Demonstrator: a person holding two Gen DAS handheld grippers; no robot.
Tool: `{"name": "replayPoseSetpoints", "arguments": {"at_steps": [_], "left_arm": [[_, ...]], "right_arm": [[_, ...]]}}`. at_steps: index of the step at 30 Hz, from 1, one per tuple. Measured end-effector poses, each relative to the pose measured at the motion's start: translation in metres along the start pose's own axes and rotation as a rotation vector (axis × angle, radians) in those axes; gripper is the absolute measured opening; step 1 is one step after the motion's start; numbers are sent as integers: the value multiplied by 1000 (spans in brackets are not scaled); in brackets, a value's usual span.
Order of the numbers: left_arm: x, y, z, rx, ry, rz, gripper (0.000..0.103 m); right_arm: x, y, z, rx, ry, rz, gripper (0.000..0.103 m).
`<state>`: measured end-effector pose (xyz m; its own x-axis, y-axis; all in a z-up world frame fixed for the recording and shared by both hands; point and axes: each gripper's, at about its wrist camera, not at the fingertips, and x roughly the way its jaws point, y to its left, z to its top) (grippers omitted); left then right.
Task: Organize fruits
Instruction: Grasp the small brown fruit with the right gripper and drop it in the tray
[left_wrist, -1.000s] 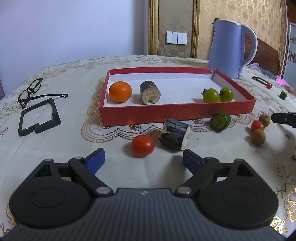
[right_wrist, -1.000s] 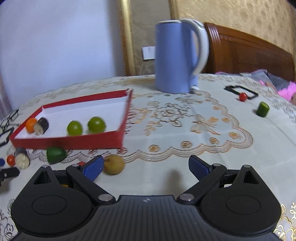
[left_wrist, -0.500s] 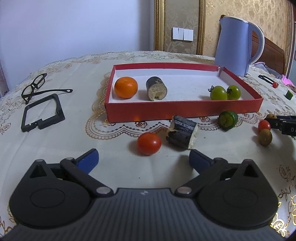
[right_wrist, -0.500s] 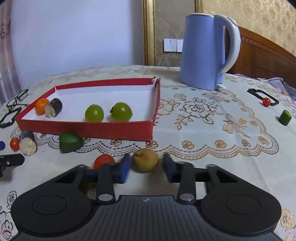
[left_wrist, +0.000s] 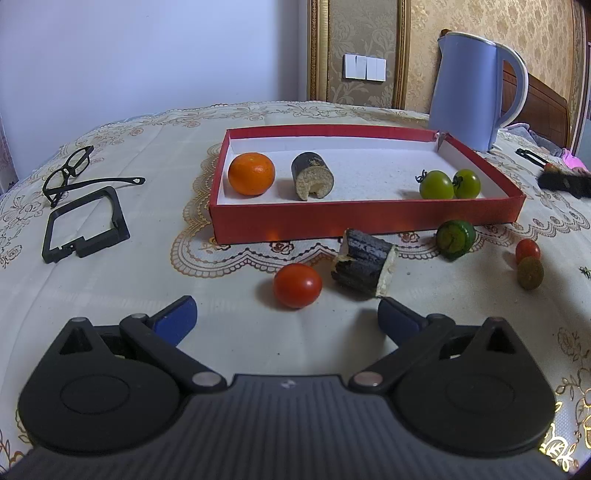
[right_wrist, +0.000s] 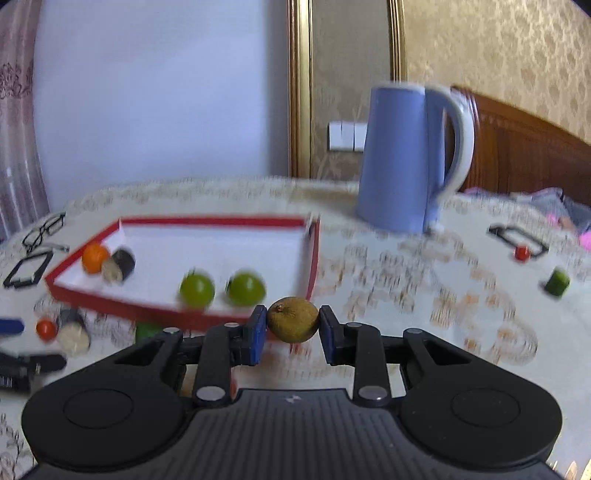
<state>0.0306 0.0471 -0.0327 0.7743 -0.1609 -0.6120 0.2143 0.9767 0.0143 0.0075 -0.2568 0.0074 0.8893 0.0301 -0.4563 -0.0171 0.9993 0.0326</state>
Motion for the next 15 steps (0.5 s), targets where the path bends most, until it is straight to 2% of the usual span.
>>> {"name": "replayPoseSetpoints", "arguments": {"at_steps": [8,15], "left_arm": [[0,0,0,0,0,0,103],[0,0,0,0,0,0,103]], "right_arm": [[60,9,37,-25,33,-14,30],[115,19,43,-27,108,-24,30]]}}
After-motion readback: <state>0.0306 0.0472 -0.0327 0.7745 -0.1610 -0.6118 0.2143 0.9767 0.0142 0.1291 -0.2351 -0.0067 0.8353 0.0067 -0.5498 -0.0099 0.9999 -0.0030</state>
